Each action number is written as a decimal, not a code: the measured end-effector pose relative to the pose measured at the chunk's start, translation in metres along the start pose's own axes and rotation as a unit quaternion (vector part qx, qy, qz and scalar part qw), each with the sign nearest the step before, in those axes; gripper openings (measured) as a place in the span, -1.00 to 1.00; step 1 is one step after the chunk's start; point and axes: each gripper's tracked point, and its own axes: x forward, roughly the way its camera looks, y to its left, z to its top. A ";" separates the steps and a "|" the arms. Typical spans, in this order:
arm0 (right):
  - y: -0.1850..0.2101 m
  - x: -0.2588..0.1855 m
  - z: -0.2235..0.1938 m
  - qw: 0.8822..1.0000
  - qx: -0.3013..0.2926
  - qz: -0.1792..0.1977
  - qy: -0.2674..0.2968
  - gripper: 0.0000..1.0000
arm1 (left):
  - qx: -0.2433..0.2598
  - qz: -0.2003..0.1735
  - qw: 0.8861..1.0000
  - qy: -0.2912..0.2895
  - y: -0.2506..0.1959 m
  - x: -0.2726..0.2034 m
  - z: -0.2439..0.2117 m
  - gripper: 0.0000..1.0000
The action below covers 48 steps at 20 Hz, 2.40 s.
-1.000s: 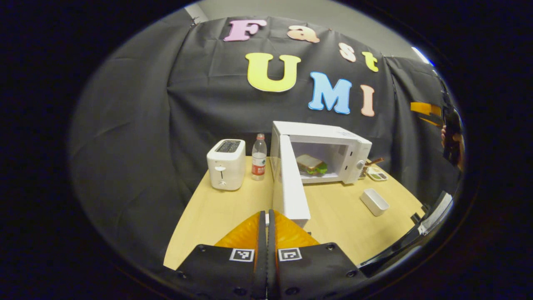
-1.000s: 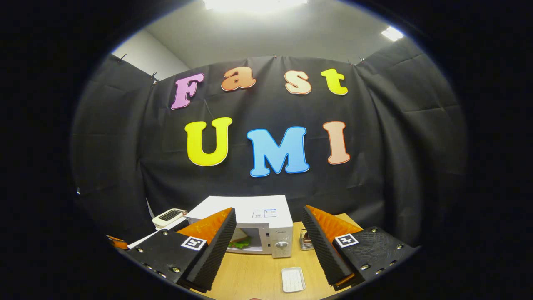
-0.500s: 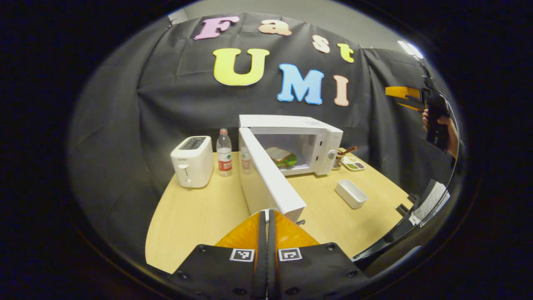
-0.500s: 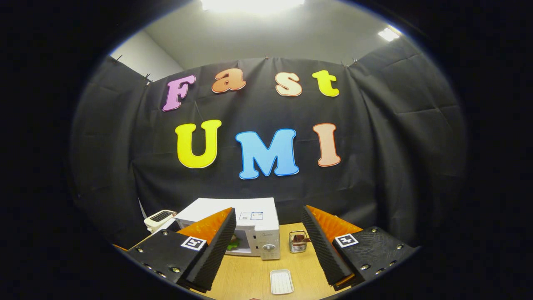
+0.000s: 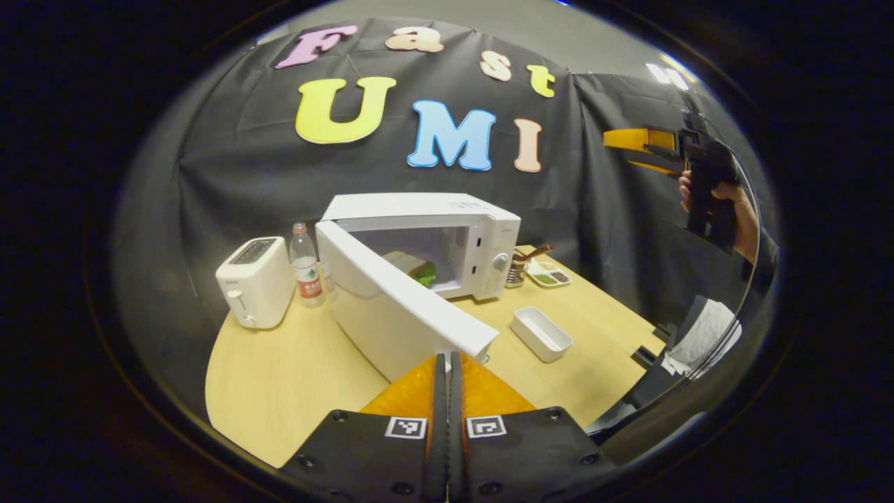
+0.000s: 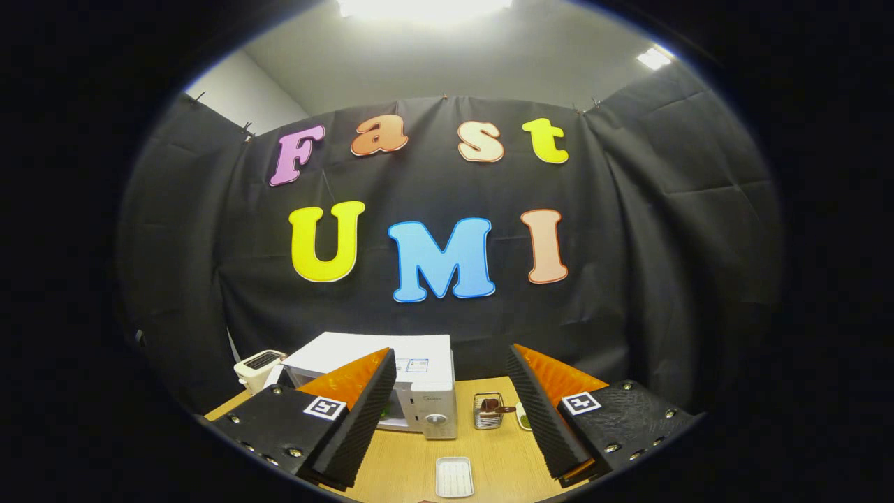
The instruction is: Open the microwave oven with the left hand, put the food in, and close the microwave oven.
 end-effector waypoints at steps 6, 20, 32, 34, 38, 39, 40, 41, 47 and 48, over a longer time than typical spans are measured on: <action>-0.031 0.005 0.004 1.000 0.000 -0.012 -0.001 0.92 | 0.010 -0.022 1.000 -0.001 -0.027 0.036 0.021 -0.86; -0.077 0.013 0.025 0.999 -0.032 -0.017 -0.033 0.92 | 0.020 -0.037 0.999 -0.001 -0.063 0.111 0.048 -0.86; -0.119 0.030 0.013 0.999 -0.012 -0.030 -0.022 0.93 | 0.023 -0.026 0.999 0.007 -0.078 0.191 0.081 -0.87; -0.128 0.032 0.009 0.999 -0.010 -0.037 -0.017 0.93 | 0.025 -0.025 0.999 0.006 -0.077 0.204 0.087 -0.86; -0.142 0.034 0.006 0.999 -0.010 -0.049 -0.013 0.92 | 0.003 -0.023 1.000 0.001 -0.075 0.226 0.099 -0.86; -0.145 0.034 0.005 0.999 -0.011 -0.051 -0.012 0.92 | -0.005 -0.021 1.000 -0.002 -0.074 0.231 0.100 -0.86; -0.149 0.033 0.005 0.998 -0.010 -0.054 -0.010 0.93 | -0.014 -0.019 1.000 -0.005 -0.073 0.235 0.103 -0.88; -0.152 0.034 0.005 0.998 -0.009 -0.056 -0.010 0.93 | -0.025 -0.019 0.999 -0.007 -0.073 0.238 0.105 -0.86; -0.161 0.044 -0.003 0.998 0.000 -0.066 0.000 0.92 | -0.057 -0.011 0.998 -0.014 -0.067 0.264 0.118 -0.86; -0.160 0.046 -0.004 0.998 0.002 -0.066 0.003 0.93 | -0.058 -0.008 0.998 -0.014 -0.066 0.269 0.120 -0.86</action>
